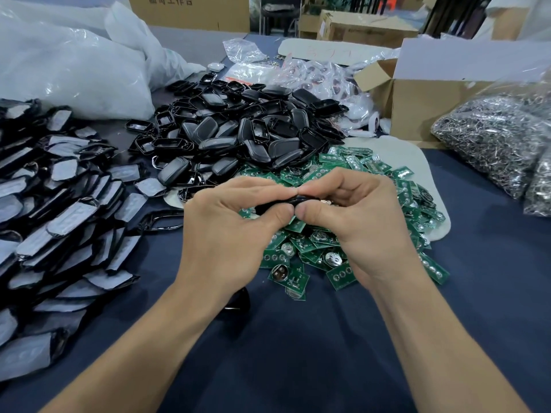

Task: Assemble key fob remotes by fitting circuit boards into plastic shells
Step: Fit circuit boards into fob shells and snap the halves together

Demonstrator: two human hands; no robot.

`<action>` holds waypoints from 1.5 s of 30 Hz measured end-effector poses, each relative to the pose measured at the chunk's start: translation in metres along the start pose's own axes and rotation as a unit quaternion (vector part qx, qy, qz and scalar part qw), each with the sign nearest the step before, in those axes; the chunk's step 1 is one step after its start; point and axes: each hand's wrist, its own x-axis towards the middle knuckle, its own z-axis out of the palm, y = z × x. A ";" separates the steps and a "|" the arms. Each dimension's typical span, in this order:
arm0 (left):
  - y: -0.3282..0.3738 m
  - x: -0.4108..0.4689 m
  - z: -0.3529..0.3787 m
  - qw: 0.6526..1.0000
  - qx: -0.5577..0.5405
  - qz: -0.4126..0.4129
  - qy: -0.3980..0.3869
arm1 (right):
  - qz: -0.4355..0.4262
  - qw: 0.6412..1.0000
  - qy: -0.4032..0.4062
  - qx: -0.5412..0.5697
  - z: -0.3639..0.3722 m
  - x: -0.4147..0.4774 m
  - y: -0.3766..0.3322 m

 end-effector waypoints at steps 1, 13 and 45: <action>0.000 0.000 0.000 1.000 0.001 -0.001 0.001 | -0.002 1.000 0.000 0.000 0.001 0.000 0.001; -0.003 0.000 0.000 1.000 0.025 0.001 0.007 | 0.003 1.000 0.013 0.015 0.005 0.001 0.009; -0.006 0.007 -0.004 0.997 -0.048 0.009 -0.059 | -0.061 0.994 0.025 -0.082 0.008 -0.003 0.006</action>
